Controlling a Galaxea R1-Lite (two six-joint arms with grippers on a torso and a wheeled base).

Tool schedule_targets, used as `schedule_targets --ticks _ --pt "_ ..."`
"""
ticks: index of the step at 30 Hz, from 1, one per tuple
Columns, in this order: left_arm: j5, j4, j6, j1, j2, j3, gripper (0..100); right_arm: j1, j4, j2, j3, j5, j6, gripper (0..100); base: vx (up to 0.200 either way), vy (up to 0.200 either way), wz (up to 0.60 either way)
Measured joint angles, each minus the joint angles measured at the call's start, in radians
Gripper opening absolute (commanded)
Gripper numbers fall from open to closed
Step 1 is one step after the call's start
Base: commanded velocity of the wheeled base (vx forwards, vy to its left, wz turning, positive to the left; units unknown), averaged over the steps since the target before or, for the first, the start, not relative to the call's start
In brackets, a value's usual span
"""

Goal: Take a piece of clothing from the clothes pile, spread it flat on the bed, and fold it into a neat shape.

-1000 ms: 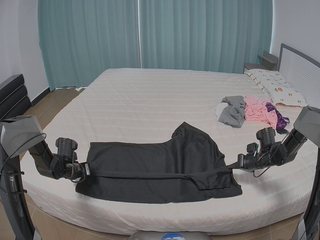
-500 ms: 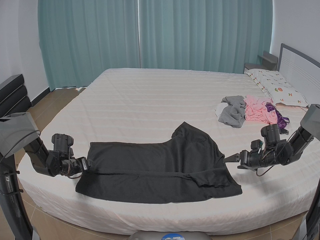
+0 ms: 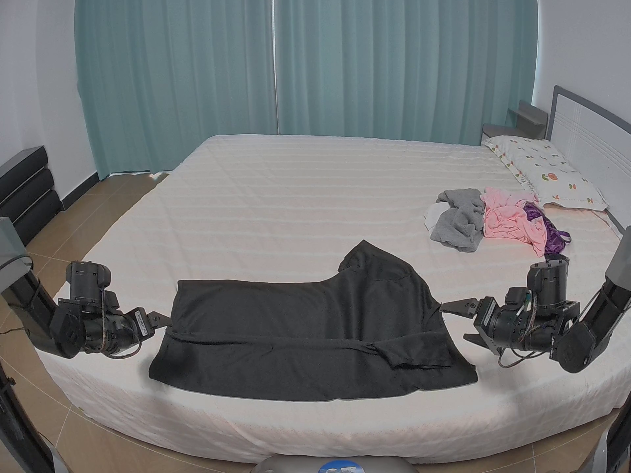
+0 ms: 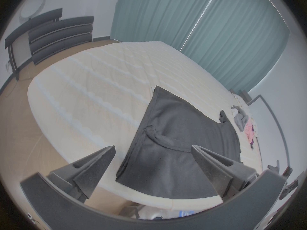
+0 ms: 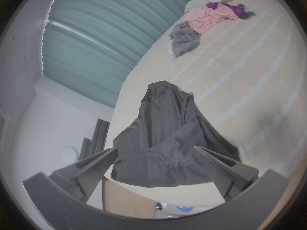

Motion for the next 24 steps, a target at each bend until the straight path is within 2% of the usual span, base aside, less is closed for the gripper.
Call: schedule_targets --ticks 2,8,11,14,17,24 --pt "-0.021 -0.003 -0.024 0.001 -0.034 0.041 100 0.026 -0.039 -0.011 0.047 -0.026 0.061 100 0.000 0.000 0.00" --pt "-0.065 -0.009 -0.099 0.003 -0.107 0.127 100 0.065 -0.083 -0.040 0.139 -0.064 0.136 100 0.000 0.000 0.00" --pt "-0.094 -0.010 -0.105 0.004 -0.122 0.145 100 0.070 -0.086 -0.049 0.156 -0.066 0.147 100 0.000 0.000 0.00" --pt "-0.140 -0.011 -0.112 0.009 -0.132 0.153 100 0.072 -0.087 -0.052 0.170 -0.067 0.152 100 0.000 0.200 0.00" --pt "-0.148 -0.011 -0.118 0.016 -0.137 0.156 100 0.072 -0.086 -0.054 0.183 -0.067 0.154 100 0.000 0.200 0.00" --pt "-0.150 -0.012 -0.119 0.026 -0.137 0.153 100 0.072 -0.086 -0.055 0.194 -0.067 0.154 100 0.000 0.000 0.00"
